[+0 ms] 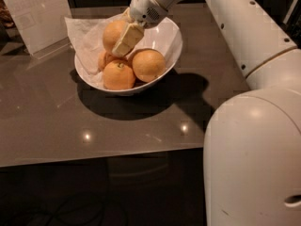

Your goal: Pick orange from white bowl

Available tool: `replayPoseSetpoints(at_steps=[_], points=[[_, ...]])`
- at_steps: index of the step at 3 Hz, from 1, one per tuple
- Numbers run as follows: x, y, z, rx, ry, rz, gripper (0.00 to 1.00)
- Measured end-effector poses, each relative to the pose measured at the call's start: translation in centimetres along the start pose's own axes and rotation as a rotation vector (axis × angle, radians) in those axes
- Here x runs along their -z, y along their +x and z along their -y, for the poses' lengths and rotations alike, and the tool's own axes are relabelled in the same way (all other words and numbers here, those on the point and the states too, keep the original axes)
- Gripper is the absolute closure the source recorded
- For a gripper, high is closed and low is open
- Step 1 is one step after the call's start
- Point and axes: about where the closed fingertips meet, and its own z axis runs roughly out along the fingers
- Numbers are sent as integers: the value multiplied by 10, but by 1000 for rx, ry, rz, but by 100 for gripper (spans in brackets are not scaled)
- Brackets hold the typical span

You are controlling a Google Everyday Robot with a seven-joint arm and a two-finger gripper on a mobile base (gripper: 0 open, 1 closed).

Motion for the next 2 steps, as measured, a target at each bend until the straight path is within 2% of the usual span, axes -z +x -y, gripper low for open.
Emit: replayPoseSetpoints(at_steps=[1,2], points=[[23,-19,-24,2,5,-21,100],[50,-34,-56,5,36,5,100]])
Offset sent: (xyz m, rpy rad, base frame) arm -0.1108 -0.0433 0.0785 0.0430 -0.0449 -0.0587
